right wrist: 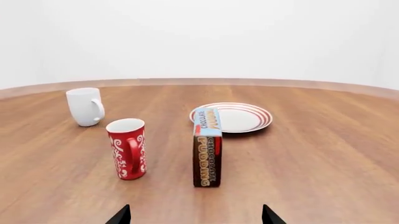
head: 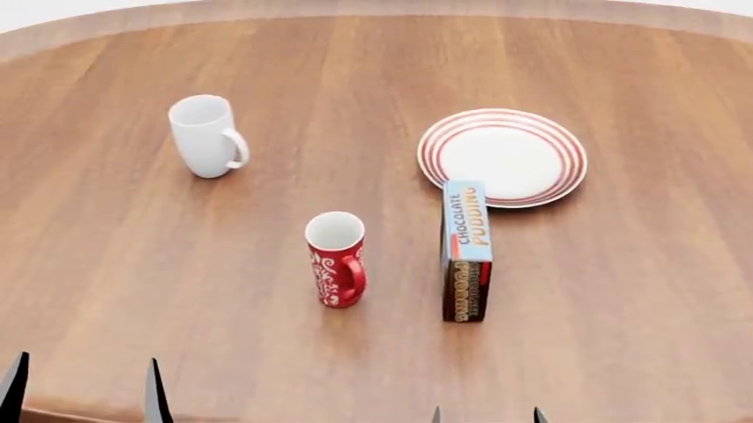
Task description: Pick up the red mug and put it on the plate
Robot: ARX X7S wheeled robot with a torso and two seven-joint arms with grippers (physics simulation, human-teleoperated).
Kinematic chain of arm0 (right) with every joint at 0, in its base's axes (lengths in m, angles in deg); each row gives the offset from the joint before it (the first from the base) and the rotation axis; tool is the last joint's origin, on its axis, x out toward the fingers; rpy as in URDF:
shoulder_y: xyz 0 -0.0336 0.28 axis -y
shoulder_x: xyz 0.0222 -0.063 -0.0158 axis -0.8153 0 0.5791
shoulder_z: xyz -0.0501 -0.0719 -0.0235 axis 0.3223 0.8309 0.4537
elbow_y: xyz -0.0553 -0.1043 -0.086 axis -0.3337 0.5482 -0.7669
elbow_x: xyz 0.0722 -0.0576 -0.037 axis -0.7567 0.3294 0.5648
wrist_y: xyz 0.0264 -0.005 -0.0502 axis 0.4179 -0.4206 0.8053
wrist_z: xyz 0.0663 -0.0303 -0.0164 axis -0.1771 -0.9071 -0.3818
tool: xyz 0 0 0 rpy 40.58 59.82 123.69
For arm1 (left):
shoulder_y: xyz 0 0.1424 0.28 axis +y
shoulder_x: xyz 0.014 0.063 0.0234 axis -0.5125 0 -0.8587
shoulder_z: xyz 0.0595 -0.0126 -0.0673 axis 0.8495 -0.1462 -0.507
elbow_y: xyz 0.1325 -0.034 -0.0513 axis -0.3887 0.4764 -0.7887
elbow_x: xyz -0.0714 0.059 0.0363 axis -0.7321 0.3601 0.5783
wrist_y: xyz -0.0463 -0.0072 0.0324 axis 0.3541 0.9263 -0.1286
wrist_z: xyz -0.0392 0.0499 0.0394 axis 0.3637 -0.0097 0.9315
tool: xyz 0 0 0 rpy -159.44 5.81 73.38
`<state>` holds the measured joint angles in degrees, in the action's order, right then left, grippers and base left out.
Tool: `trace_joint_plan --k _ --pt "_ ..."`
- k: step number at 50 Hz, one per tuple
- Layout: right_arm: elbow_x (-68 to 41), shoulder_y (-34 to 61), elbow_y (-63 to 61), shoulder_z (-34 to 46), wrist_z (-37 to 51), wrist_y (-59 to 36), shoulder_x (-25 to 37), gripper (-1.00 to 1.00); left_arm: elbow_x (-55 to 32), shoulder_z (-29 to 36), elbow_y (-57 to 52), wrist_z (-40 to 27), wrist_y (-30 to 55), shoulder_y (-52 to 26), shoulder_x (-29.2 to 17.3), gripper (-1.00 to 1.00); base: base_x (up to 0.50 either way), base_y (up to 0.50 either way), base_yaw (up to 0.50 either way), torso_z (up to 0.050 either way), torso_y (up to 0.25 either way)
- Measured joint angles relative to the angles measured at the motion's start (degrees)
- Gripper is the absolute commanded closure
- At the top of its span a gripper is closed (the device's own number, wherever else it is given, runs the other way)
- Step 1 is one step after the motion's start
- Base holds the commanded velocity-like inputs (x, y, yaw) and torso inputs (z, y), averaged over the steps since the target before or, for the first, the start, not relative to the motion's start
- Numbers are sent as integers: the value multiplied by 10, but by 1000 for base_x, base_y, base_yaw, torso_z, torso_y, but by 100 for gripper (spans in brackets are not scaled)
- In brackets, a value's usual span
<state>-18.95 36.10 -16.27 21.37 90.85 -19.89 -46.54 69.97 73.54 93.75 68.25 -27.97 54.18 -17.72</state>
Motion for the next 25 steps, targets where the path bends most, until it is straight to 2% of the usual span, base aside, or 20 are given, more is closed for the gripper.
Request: trace_joint_plan --k 25 --pt "-6 2 1 8 7 3 6 -100 -3 9 0 -9 0 -1 -6 -100 0 206 0 0 0"
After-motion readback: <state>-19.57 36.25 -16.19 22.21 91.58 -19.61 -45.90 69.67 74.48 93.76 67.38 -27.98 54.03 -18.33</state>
